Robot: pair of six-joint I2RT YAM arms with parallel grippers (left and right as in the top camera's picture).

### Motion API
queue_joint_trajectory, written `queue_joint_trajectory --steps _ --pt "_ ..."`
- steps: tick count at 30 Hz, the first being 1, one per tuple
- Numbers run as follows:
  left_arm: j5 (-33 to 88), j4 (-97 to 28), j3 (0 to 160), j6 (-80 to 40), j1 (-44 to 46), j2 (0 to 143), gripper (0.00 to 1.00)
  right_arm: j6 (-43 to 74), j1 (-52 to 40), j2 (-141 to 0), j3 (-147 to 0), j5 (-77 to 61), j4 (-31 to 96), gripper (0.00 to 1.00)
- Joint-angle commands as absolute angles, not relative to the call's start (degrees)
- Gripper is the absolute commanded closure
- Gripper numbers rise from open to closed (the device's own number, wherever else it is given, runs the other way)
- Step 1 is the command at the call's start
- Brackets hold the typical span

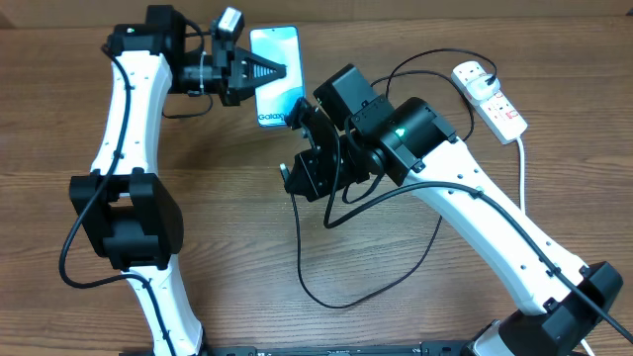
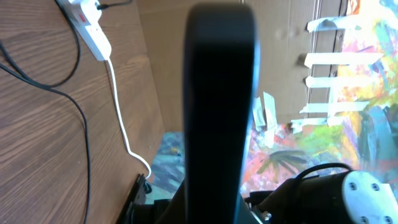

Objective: Plug charger to phone and switch on socket

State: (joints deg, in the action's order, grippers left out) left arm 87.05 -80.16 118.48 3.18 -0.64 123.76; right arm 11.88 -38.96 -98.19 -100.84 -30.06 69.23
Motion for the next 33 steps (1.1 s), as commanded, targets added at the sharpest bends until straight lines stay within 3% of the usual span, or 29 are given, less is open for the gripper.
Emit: queue_joint_trajectory --steps 1,33 --pt "89.76 -80.16 119.09 3.86 -0.60 122.13 0.96 13.56 -38.59 -97.14 -101.27 -30.50 68.53 0.96" --pt "84.12 -80.29 119.09 5.96 2.66 122.13 0.96 18.17 -34.81 -97.21 -101.27 -28.34 64.77 0.96"
